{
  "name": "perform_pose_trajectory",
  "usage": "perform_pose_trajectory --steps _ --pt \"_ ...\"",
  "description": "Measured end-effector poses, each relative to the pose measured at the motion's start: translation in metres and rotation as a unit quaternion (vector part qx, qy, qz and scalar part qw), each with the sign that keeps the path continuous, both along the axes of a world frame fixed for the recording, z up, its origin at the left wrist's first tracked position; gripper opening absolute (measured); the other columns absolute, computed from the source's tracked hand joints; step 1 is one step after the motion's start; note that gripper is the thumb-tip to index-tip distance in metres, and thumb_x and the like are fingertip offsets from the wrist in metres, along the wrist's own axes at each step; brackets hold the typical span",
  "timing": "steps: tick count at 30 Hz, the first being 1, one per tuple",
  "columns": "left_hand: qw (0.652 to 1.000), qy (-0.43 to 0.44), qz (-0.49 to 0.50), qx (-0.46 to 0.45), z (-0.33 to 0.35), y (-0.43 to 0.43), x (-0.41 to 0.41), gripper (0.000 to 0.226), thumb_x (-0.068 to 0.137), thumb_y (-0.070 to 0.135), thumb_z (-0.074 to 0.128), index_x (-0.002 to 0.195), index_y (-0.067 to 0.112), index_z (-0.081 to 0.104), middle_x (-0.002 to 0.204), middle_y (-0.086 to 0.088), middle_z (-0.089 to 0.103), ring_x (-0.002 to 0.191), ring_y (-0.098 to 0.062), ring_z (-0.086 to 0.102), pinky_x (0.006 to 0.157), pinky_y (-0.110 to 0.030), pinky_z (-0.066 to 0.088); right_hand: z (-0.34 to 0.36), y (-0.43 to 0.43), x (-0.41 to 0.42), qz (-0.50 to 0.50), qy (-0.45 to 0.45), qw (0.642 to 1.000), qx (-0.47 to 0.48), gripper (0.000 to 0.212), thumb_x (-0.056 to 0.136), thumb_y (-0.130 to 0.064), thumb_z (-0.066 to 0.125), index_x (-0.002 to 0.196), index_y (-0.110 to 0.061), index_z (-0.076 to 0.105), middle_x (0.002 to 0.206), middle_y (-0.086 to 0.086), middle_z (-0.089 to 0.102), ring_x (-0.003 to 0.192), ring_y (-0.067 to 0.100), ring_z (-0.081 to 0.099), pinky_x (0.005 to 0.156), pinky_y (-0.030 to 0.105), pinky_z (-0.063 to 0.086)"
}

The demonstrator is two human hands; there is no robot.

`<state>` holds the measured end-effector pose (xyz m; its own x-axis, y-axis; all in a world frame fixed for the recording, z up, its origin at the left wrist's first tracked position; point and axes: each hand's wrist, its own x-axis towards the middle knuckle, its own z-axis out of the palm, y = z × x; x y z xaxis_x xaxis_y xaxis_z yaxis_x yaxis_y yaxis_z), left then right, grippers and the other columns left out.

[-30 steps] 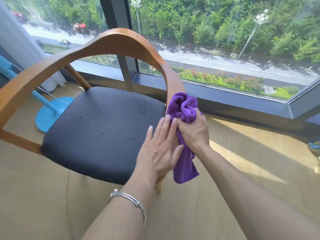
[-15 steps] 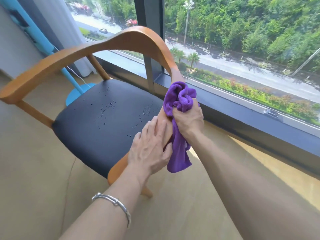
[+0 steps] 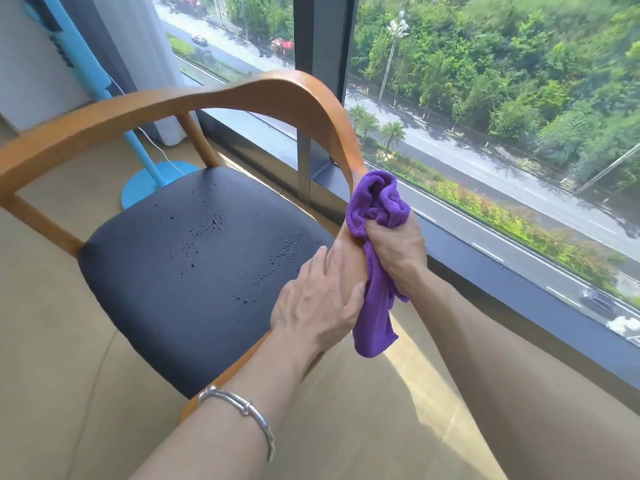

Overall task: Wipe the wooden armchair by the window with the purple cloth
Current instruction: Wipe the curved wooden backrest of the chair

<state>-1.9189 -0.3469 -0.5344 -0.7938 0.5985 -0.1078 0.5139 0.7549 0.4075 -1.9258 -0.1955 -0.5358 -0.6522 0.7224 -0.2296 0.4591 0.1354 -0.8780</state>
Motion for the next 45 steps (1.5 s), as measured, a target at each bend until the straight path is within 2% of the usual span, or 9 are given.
perform_pose_trajectory --steps 8,15,20,27,30,34,39,42,45 --pt "0.999 -0.009 0.032 0.004 0.003 0.03 -0.026 0.071 0.094 0.051 0.029 0.15 0.019 -0.002 0.156 0.001 0.013 0.14 -0.015 0.02 0.102 -0.037 0.032 0.0 0.03 -0.03 0.039 0.012 0.999 -0.003 0.015 0.074 -0.032 0.064 0.088 -0.027 0.059 0.081 -0.007 0.066 0.08 0.016 0.064 0.083 0.042 0.054" --pt "0.999 -0.027 0.045 0.002 0.002 0.063 -0.056 0.07 0.095 0.049 0.027 0.15 0.018 -0.002 0.158 0.001 0.008 0.142 -0.013 0.015 0.108 -0.035 0.026 -0.006 0.062 -0.075 0.089 0.014 0.996 -0.025 0.026 0.066 -0.034 0.062 0.089 -0.023 0.062 0.077 -0.007 0.066 0.074 0.015 0.063 0.072 0.035 0.054" --pt "0.999 -0.022 0.046 -0.018 0.007 0.081 -0.088 0.067 0.096 0.047 0.027 0.15 0.016 0.0 0.158 0.0 0.006 0.143 -0.014 0.013 0.111 -0.038 0.025 -0.008 0.078 -0.102 0.109 0.009 0.992 -0.063 0.034 0.06 -0.036 0.065 0.091 -0.024 0.066 0.079 -0.006 0.069 0.077 0.017 0.066 0.075 0.039 0.056" --pt "0.993 0.024 -0.03 -0.108 0.018 0.086 -0.142 0.072 0.096 0.05 0.025 0.149 0.013 -0.007 0.158 -0.001 -0.008 0.144 -0.013 -0.006 0.116 -0.044 0.009 -0.002 0.088 -0.145 0.111 -0.006 0.993 -0.035 0.034 0.056 -0.039 0.061 0.086 -0.023 0.064 0.073 -0.009 0.066 0.074 0.015 0.063 0.081 0.043 0.056" --pt "0.991 0.054 -0.052 -0.109 0.013 0.085 -0.169 0.078 0.093 0.056 0.023 0.148 0.01 -0.007 0.158 -0.003 -0.008 0.145 -0.015 -0.006 0.116 -0.045 0.008 0.005 0.087 -0.165 0.099 0.003 0.995 -0.006 0.027 0.063 -0.036 0.062 0.086 -0.023 0.064 0.074 -0.011 0.065 0.075 0.012 0.062 0.078 0.035 0.053" --pt "0.986 0.075 -0.106 -0.103 0.019 0.075 -0.21 0.082 0.085 0.062 0.004 0.148 0.012 -0.009 0.158 -0.003 -0.01 0.144 -0.016 -0.008 0.116 -0.045 0.005 0.018 0.088 -0.182 0.071 -0.019 0.997 0.005 0.016 0.081 -0.039 0.068 0.083 -0.023 0.066 0.078 -0.012 0.066 0.076 0.006 0.062 0.071 0.024 0.043" --pt "0.973 0.073 -0.191 -0.111 0.047 0.039 -0.265 0.07 0.097 0.049 0.02 0.148 0.013 -0.012 0.157 -0.001 -0.015 0.143 -0.015 -0.014 0.116 -0.045 0.002 0.019 0.092 -0.186 0.031 -0.08 0.996 -0.027 0.054 0.061 -0.068 0.058 0.093 -0.025 0.068 0.103 0.005 0.071 0.097 0.024 0.065 0.094 0.04 0.049" --pt "0.968 0.072 -0.208 -0.122 0.052 0.029 -0.295 0.068 0.098 0.048 0.02 0.148 0.014 -0.011 0.157 -0.001 -0.015 0.143 -0.017 -0.014 0.116 -0.046 0.003 0.017 0.095 -0.186 0.027 -0.114 0.993 -0.032 0.037 0.074 -0.06 0.056 0.088 -0.028 0.07 0.099 0.007 0.072 0.097 0.027 0.065 0.095 0.042 0.048" --pt "0.968 0.083 -0.217 -0.098 0.056 0.037 -0.318 0.067 0.098 0.047 0.023 0.149 0.016 -0.008 0.158 0.0 -0.011 0.144 -0.018 -0.01 0.115 -0.048 0.006 0.022 0.1 -0.19 0.025 -0.148 0.988 -0.037 0.039 0.081 -0.057 0.055 0.086 -0.022 0.071 0.098 0.009 0.072 0.093 0.026 0.065 0.093 0.042 0.05"
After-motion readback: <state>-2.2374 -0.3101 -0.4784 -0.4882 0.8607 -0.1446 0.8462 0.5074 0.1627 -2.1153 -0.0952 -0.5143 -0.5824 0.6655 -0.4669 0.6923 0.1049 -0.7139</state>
